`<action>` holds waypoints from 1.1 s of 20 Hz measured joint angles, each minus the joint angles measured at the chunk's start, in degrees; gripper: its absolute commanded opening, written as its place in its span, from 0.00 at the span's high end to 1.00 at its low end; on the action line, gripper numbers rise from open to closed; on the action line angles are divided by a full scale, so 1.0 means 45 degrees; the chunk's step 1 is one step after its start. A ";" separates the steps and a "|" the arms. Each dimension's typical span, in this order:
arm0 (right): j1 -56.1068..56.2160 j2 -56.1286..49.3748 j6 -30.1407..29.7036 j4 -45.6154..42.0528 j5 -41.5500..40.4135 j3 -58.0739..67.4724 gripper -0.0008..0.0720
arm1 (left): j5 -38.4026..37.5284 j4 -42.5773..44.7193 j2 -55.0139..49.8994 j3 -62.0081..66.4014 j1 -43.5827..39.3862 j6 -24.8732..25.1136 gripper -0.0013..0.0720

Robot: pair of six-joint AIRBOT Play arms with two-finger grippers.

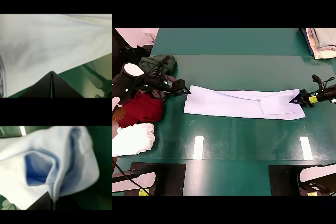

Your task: Fold the shirts.

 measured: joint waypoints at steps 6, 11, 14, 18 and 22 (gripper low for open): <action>0.0384 0.1370 0.0131 0.0117 0.0622 0.0121 0.97 | 0.1583 -0.0010 -0.0772 0.0937 -0.2560 -0.0117 0.95; 0.1253 0.3249 0.1141 0.0476 0.0933 0.1083 0.97 | 0.2055 -0.0015 -0.3687 0.4075 -0.4697 -0.0505 0.95; 0.2404 0.3759 0.1909 0.0665 0.1001 0.2370 0.97 | 0.2074 -0.0010 -0.5659 0.5994 -0.5722 -0.0899 0.95; 0.4362 0.3988 0.2637 0.0763 0.0894 0.4041 0.97 | 0.2050 -0.0083 -0.7563 0.7796 -0.6586 -0.1379 0.95; 0.5999 0.4056 0.2861 0.0797 0.0457 0.4979 0.97 | 0.2297 -0.0253 -0.8262 0.8374 -0.6819 -0.1579 0.95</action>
